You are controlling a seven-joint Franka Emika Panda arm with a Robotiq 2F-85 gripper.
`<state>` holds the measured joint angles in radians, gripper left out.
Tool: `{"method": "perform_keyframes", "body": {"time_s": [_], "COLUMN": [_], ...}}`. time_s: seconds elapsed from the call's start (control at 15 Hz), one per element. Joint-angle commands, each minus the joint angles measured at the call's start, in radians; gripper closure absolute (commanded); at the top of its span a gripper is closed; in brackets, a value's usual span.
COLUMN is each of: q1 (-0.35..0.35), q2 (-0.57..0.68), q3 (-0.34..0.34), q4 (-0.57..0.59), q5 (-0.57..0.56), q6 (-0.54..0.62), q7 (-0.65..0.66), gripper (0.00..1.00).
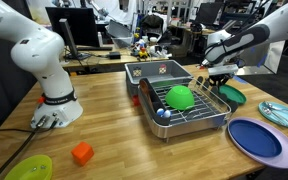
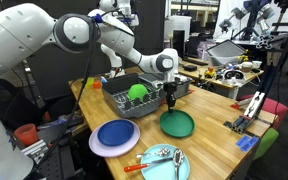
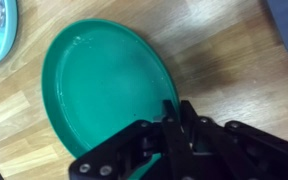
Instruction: Pick up the green plate from the dish rack and put it on the table.
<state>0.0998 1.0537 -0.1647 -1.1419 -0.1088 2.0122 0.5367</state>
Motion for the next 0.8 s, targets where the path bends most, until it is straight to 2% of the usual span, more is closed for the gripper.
{"method": "perform_keyframes", "body": {"time_s": [0.0,0.47,0.53,0.73], "q1": [-0.008,0.002,0.002,0.003], "q2": [0.023,-0.069,-0.100,-0.192], "q3": [-0.001,-0.007,-0.006,0.003], "q4": [0.053,0.010,-0.007,-0.060], "q5": [0.016,0.009,0.009,0.013], "q6": [-0.044,0.026,0.040,0.066], "q7": [0.009,0.042,0.048,0.051], "gripper": [0.56,0.06,0.01,0.00]}}
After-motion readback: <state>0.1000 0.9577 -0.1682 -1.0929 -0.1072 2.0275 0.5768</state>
